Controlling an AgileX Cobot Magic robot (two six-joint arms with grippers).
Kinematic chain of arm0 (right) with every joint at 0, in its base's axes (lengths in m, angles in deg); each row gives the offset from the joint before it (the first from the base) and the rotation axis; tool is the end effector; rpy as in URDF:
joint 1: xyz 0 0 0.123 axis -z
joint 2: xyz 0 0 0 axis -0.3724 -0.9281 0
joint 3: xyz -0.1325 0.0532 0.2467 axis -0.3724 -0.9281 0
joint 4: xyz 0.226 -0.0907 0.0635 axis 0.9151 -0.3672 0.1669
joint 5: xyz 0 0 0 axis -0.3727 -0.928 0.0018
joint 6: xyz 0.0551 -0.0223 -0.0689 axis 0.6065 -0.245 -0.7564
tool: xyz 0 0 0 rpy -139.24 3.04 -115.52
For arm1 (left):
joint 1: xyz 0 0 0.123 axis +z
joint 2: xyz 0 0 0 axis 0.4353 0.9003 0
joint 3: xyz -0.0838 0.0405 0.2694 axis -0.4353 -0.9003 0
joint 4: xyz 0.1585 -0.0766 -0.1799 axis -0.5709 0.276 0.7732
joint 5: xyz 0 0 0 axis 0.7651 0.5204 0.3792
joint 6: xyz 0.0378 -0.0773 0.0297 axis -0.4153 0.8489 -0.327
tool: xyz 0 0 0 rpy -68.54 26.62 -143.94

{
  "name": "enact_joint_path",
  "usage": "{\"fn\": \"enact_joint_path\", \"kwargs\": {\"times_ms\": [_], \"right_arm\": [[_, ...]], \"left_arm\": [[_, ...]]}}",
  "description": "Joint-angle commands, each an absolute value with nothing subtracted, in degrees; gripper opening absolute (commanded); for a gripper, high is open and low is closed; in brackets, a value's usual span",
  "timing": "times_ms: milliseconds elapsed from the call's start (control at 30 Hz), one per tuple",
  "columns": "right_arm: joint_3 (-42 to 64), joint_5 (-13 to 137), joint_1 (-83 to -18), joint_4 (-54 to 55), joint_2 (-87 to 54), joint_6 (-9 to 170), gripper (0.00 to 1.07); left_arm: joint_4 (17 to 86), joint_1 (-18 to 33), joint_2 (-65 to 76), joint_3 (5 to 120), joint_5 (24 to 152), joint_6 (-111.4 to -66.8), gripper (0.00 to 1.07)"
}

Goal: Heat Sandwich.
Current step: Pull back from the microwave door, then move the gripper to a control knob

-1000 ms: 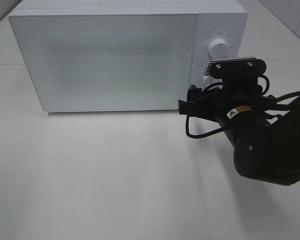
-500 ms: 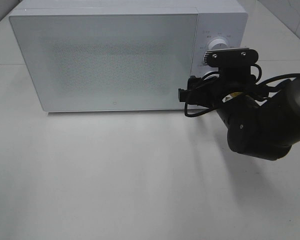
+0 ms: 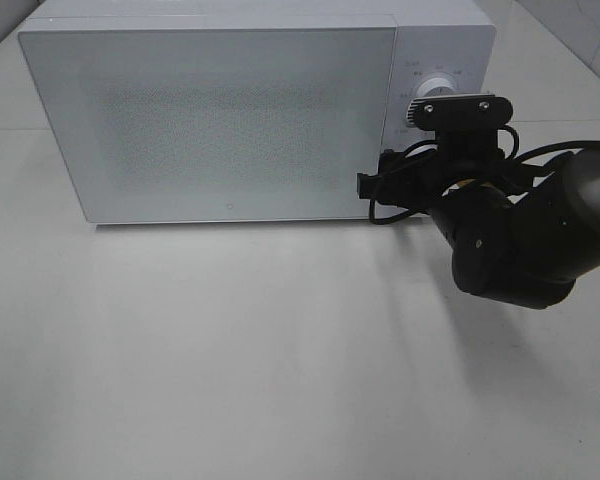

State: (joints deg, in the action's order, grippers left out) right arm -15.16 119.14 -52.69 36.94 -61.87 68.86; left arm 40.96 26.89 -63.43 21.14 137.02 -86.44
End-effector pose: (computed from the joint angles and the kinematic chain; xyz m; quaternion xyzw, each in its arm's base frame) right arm 0.3184 0.1348 0.1249 -0.0104 0.7710 -0.0223 0.6363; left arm -0.0049 -0.0059 0.2791 0.0011 0.8461 -0.0269 0.5323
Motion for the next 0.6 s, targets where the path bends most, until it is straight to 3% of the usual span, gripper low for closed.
{"fn": "enact_joint_path", "kwargs": {"times_ms": [33,100,167,200,233,333,600], "right_arm": [[-14.6,119.4,-52.4,36.4,-62.0,69.3,0.59],[-14.6,119.4,-52.4,36.4,-61.9,69.3,0.52],[-14.6,119.4,-52.4,36.4,-61.9,69.3,0.39],[-14.6,119.4,-52.4,36.4,-61.9,69.3,0.27],[-14.6,119.4,-52.4,36.4,-61.9,69.3,0.27],[-14.6,119.4,-52.5,36.4,-61.9,69.3,0.09],[-14.6,119.5,-52.5,36.4,-61.9,69.3,0.08]], "left_arm": [[41.3,27.1,-64.9,20.9,136.6,-86.4,0.98],[41.3,27.1,-64.9,20.9,136.6,-86.4,0.98],[41.3,27.1,-64.9,20.9,136.6,-86.4,0.98],[41.3,27.1,-64.9,20.9,136.6,-86.4,0.98],[41.3,27.1,-64.9,20.9,136.6,-86.4,0.98],[41.3,27.1,-64.9,20.9,136.6,-86.4,0.98],[41.3,27.1,-64.9,20.9,136.6,-86.4,0.98]]}}
